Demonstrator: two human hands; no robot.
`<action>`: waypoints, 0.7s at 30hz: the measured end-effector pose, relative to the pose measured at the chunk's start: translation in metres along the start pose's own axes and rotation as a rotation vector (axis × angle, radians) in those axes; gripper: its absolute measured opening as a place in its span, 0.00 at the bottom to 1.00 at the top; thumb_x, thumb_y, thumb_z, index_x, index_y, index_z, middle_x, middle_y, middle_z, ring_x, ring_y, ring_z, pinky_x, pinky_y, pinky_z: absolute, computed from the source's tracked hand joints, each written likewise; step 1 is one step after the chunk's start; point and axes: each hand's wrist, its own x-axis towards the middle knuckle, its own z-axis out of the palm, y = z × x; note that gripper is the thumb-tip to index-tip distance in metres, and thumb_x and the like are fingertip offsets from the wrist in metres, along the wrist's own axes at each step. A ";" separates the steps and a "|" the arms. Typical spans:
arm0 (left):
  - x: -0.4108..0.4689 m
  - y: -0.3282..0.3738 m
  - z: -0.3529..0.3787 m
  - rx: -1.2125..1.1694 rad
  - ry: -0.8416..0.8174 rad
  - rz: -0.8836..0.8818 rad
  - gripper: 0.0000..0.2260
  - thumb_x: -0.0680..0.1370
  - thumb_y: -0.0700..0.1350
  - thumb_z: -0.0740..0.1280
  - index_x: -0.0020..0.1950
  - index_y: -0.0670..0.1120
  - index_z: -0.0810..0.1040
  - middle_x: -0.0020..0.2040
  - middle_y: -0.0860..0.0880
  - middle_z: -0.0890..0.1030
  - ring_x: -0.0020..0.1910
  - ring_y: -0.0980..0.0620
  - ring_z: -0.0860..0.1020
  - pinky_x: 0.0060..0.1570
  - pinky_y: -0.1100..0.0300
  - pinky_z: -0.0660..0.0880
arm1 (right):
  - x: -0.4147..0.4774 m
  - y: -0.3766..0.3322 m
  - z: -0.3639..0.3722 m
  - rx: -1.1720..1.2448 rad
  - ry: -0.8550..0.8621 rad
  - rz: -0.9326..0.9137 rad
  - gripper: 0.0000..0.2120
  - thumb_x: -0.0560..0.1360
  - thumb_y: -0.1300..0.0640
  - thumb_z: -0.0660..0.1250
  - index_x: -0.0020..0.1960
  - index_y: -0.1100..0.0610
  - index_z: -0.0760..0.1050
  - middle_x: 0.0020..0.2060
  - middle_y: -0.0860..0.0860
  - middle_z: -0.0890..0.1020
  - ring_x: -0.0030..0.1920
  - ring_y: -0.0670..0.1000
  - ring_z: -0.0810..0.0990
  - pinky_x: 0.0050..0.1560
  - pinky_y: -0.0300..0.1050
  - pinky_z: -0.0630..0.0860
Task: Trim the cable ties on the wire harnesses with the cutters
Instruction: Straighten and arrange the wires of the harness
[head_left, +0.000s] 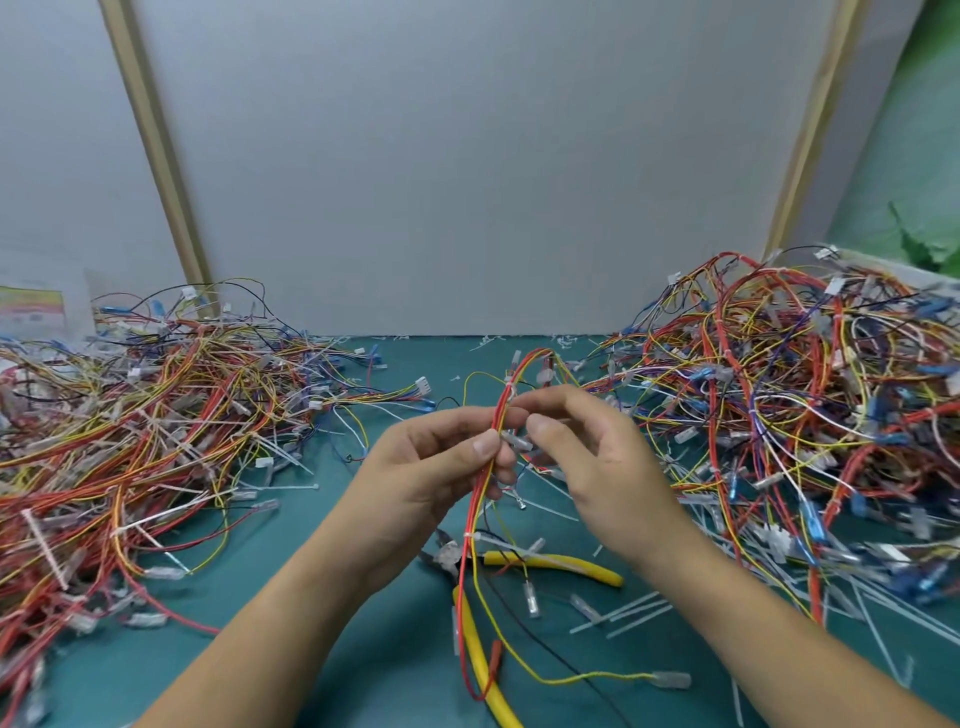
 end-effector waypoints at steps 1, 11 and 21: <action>0.000 0.001 0.000 -0.012 -0.004 0.004 0.12 0.76 0.40 0.67 0.58 0.41 0.83 0.40 0.46 0.81 0.39 0.51 0.79 0.42 0.62 0.77 | 0.000 0.000 0.001 0.022 -0.014 0.005 0.09 0.77 0.54 0.64 0.53 0.50 0.81 0.49 0.46 0.85 0.52 0.50 0.82 0.56 0.56 0.79; 0.000 0.004 0.005 -0.068 -0.030 -0.088 0.13 0.74 0.36 0.63 0.56 0.38 0.79 0.34 0.43 0.76 0.31 0.47 0.74 0.36 0.57 0.76 | 0.001 0.001 0.001 0.125 -0.067 -0.004 0.08 0.79 0.64 0.67 0.45 0.53 0.80 0.36 0.52 0.82 0.38 0.46 0.79 0.45 0.44 0.78; 0.003 0.000 -0.003 0.053 0.050 -0.096 0.10 0.65 0.45 0.67 0.44 0.44 0.79 0.39 0.42 0.77 0.36 0.47 0.76 0.36 0.57 0.77 | -0.002 0.001 0.002 0.122 -0.120 -0.132 0.11 0.76 0.57 0.60 0.36 0.59 0.70 0.23 0.40 0.71 0.25 0.40 0.68 0.27 0.28 0.64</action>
